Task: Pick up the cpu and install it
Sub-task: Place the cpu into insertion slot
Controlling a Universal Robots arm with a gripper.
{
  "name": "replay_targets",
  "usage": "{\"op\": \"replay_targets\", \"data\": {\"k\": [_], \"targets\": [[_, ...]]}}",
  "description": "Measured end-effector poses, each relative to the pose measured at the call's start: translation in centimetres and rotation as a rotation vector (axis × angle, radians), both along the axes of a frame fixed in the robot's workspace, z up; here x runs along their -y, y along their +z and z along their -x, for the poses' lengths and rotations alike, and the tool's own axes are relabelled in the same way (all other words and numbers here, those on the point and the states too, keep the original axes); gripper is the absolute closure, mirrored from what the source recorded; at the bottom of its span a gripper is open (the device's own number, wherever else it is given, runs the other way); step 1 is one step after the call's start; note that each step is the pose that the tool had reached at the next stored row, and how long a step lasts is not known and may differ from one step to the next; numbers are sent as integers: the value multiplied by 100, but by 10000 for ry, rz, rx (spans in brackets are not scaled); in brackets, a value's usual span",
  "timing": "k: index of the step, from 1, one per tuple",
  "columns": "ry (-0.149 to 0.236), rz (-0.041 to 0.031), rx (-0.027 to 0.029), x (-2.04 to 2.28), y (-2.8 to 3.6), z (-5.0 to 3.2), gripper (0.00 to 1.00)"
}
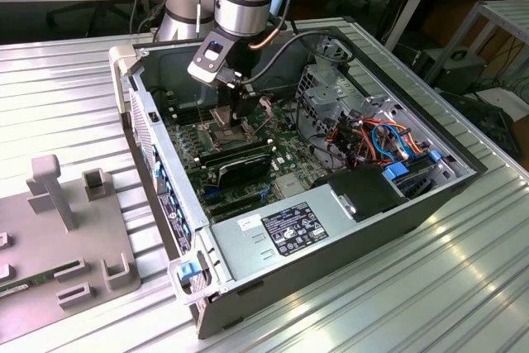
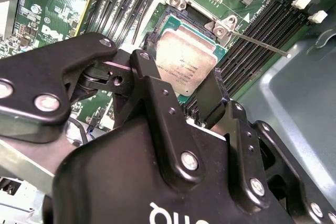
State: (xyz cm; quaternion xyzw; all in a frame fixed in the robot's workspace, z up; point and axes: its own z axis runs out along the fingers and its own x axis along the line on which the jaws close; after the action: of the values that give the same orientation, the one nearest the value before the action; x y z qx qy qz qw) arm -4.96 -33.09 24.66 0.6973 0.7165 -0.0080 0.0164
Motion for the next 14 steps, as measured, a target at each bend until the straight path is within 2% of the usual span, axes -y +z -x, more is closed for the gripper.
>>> {"op": "replay_targets", "data": {"k": [7,14], "targets": [[-3,1,0,0,-19,-50,45],[-5,1,0,0,-92,-80,45]]}}
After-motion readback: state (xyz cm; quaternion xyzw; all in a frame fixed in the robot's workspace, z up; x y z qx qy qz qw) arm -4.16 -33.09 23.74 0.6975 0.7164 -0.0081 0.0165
